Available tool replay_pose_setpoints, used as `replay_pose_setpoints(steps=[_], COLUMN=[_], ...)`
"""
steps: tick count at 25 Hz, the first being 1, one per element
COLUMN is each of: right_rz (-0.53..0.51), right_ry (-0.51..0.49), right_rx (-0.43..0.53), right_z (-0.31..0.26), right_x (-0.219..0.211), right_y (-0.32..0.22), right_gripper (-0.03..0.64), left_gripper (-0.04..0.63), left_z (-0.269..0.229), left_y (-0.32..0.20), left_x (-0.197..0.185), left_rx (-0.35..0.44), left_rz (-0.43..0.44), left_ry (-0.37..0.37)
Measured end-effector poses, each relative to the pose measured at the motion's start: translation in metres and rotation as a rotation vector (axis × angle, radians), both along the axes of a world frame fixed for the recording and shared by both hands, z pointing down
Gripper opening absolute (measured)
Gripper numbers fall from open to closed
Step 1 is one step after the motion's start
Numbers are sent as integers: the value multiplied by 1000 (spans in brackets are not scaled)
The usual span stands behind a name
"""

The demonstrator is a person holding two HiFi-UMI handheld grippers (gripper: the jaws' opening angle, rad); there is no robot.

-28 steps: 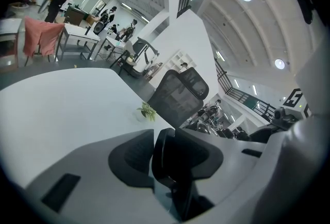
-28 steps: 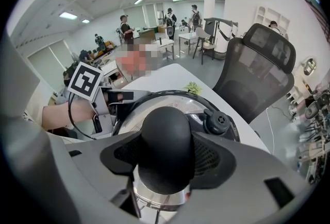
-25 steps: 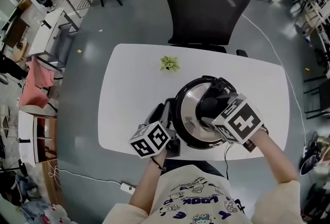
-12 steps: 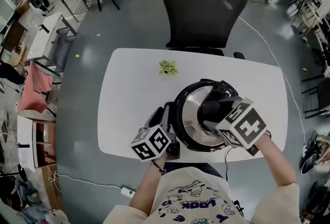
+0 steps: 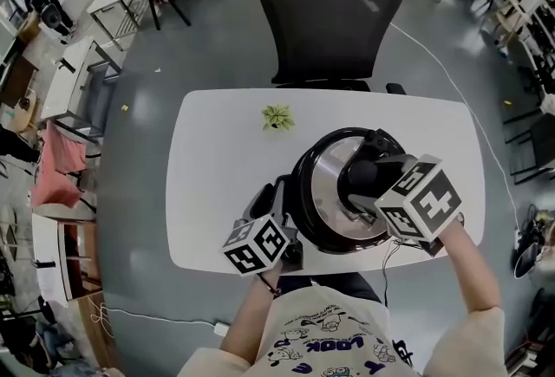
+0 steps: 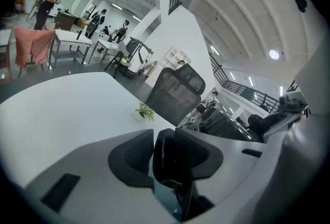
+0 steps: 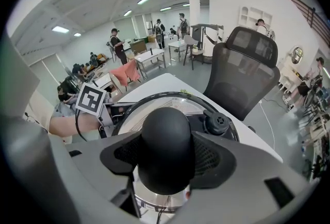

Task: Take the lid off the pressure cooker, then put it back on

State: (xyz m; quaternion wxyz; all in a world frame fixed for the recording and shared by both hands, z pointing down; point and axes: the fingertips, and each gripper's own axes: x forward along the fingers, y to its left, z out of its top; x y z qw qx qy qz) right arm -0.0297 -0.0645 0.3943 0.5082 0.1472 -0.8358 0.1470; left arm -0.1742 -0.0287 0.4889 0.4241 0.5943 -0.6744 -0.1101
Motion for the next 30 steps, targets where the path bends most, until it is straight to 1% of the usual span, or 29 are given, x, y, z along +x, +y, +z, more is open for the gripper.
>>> replay_pose_setpoints(steps=[2, 6, 8, 13, 16, 18, 21, 23, 26, 30], right_rz=[26, 69, 92, 150, 185, 210, 245, 271, 308, 348], right_ry=[-11, -16, -19, -32, -34, -34, -37, -41, -43, -48], right_rx=[8, 18, 18, 17, 23, 24, 24, 24, 30, 27], right_z=[-5, -11, -11, -16, -20, -22, -23, -22, -19, -17], right_x=[4, 19, 29, 60, 83, 99, 124, 141, 165, 193], right_y=[-5, -13, -18, -28, -35, -39, -44, -48, -54, -55], right_gripper=[295, 295, 295, 295, 295, 294, 295, 295, 294, 295], left_gripper=[137, 132, 130, 130, 130, 130, 130, 130, 130, 118], left_z=[0, -2, -2, -2, -8, -17, -39, -55, -79, -105], left_y=[-1, -2, -2, -1, 1, 2, 4, 0, -12, -31], left_x=[-1, 0, 1, 3, 0, -6, -14, -12, 5, 46], left_rx=[-3, -18, -23, -33, -26, -20, 7, 38, 96, 163], left_rz=[9, 20, 15, -1, -30, -56, -93, -94, -63, 14], left_ry=[-24, -105, -112, -103, -121, -149, -197, -229, -265, -300])
